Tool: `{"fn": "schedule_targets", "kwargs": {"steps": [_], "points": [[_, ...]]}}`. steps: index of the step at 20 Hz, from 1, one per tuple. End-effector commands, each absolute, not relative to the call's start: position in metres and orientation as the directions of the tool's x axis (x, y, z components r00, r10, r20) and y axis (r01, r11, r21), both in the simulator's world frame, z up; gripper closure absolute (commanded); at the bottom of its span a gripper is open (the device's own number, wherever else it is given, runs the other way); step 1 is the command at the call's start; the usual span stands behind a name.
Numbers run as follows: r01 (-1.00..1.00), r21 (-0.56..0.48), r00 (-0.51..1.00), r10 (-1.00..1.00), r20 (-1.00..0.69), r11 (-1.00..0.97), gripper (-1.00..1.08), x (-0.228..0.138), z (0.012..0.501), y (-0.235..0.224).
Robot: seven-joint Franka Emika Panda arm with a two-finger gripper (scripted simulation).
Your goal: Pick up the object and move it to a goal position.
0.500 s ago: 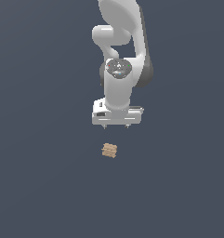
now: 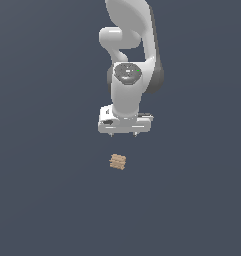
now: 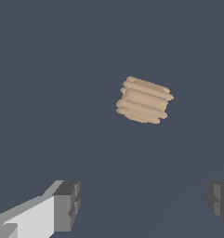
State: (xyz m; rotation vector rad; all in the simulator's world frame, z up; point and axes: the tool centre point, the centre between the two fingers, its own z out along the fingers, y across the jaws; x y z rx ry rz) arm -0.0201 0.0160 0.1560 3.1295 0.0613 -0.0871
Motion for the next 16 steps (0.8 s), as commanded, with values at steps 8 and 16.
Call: {"fn": "schedule_targets", "kwargs": {"steps": [8, 16], "points": [[0.067, 0.01, 0.996, 0.066, -0.059, -0.998, -0.92, -0.0197, 0.1546, 0.015], [0.179, 0.008, 0.982, 0.179, -0.057, -0.984, -0.92, -0.0132, 0.1488, 0.013]]}}
